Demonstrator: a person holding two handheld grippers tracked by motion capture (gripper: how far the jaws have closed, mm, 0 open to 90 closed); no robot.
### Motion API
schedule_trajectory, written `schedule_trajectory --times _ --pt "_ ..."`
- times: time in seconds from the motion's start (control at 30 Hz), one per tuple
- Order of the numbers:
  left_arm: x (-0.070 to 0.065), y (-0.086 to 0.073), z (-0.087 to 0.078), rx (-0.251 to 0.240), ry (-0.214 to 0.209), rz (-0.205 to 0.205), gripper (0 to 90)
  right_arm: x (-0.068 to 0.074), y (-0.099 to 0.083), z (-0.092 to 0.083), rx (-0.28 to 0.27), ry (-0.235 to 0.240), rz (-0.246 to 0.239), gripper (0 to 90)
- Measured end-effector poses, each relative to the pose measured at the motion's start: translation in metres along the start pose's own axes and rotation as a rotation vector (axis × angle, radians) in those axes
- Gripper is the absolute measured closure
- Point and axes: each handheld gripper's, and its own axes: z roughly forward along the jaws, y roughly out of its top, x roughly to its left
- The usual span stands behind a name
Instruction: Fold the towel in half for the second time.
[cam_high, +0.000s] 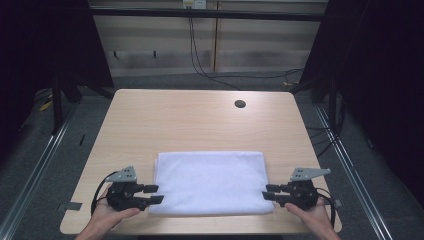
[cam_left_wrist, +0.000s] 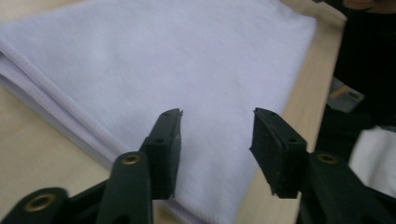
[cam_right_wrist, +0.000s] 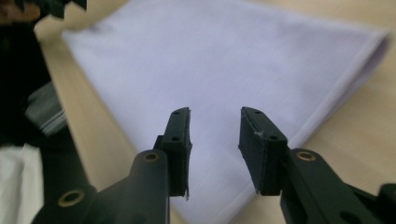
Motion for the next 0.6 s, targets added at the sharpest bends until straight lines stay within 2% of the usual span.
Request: schedule_trajectory --times 0.07,0.1,0.13,0.17,0.2,0.23,0.27,0.3,0.33,0.37,0.4,0.5,0.53,0.6 --pt "0.005 0.009 0.003 -0.022 0.021 -0.025 46.4 -0.005 0.009 -0.007 -0.071 -0.056 0.009 57.0" --pt "0.005 0.009 0.003 -0.022 0.021 -0.025 45.6 -0.005 0.009 -0.007 -0.071 -0.056 0.009 57.0" --pt "0.015 0.014 0.004 -0.045 0.070 -0.030 44.3 -0.012 0.014 -0.010 -0.107 -0.072 0.005 53.1" --pt "0.020 0.014 0.003 -0.059 0.079 -0.030 41.7 -0.017 0.014 -0.011 -0.126 -0.102 -0.007 52.8" --pt "0.028 0.011 0.002 -0.078 0.104 -0.051 41.0 -0.022 0.011 -0.012 -0.144 -0.128 0.005 50.4" --pt "0.028 0.011 0.002 -0.078 0.104 -0.051 41.0 -0.030 0.006 -0.014 -0.167 -0.154 0.043 47.6" --pt "0.039 0.007 -0.003 -0.074 0.175 -0.058 39.6 -0.035 0.001 -0.015 -0.159 -0.176 0.053 47.3" --pt "0.045 0.004 -0.007 -0.082 0.187 -0.072 38.2 -0.039 -0.003 -0.016 -0.154 -0.218 0.052 45.2" --pt "0.045 0.004 -0.007 -0.082 0.187 -0.072 37.2 -0.042 -0.007 -0.018 -0.162 -0.244 0.068 43.1" --pt "0.052 -0.002 -0.011 -0.106 0.202 -0.114 35.5 -0.045 -0.011 -0.020 -0.179 -0.250 0.089 41.5" --pt "0.054 -0.005 -0.013 -0.106 0.217 -0.113 34.6 -0.046 -0.012 -0.022 -0.187 -0.257 0.098 40.1" --pt "0.052 -0.013 -0.013 -0.095 0.211 -0.127 31.7 -0.046 -0.016 -0.027 -0.218 -0.266 0.122 34.2" --pt "0.051 -0.014 -0.014 -0.081 0.206 -0.116 30.3 -0.046 -0.015 -0.027 -0.213 -0.267 0.119 34.0" --pt "0.048 -0.014 -0.013 -0.086 0.199 -0.117 28.3 -0.044 -0.015 -0.027 -0.206 -0.278 0.110 33.8"
